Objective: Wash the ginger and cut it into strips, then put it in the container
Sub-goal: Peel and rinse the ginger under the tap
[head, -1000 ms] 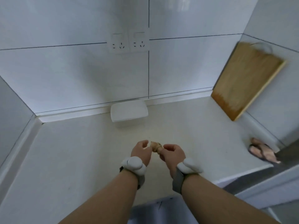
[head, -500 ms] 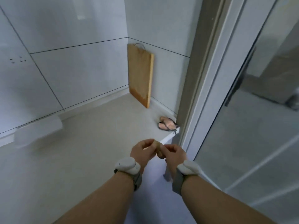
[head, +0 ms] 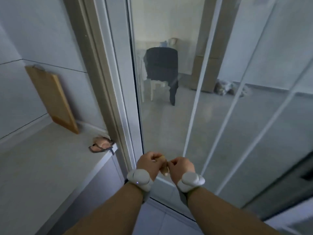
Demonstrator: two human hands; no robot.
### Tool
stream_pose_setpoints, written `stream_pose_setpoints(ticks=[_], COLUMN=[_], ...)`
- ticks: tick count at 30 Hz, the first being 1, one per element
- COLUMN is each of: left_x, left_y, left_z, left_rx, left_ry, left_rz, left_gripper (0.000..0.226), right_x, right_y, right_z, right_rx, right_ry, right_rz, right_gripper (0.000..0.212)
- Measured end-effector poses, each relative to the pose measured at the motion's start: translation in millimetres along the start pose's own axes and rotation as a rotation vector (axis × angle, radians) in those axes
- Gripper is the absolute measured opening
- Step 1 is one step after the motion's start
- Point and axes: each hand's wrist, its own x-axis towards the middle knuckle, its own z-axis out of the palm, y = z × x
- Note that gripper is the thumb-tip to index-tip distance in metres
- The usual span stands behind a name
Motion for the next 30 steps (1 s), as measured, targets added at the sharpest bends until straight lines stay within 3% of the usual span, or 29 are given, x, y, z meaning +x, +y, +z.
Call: stream_pose_setpoints(ticks=[8,14,19,27,30], left_x=[12,17,-2,-61,-91], left_y=[44,53,62,96,112], left_z=[74,113,149,246,290], left_rx=[0.126,0.180,0.005,-0.298,-0.340], left_ry=[-0.358,-0.530,-0.732,-0.925,-1.005], left_rz=[0.113,0.232,0.169,-0.163,-0.201], left_gripper=[0.037,0.029,0.015,0.017,0.018], right_x=[-5,-21,-46,-75,-92], right_y=[53,80,107,211,254], right_z=[-66,-80,-95,-134,-160], right_rx=[0.039,0.093,0.170,0.838,1.042], right_ry=[0.147,0.251,0.343,0.751,0.897], right_rz=[0.196,0.315,0.369,0.579,0.621], right_gripper=[0.024,0.031,0.032,0.028,0.031])
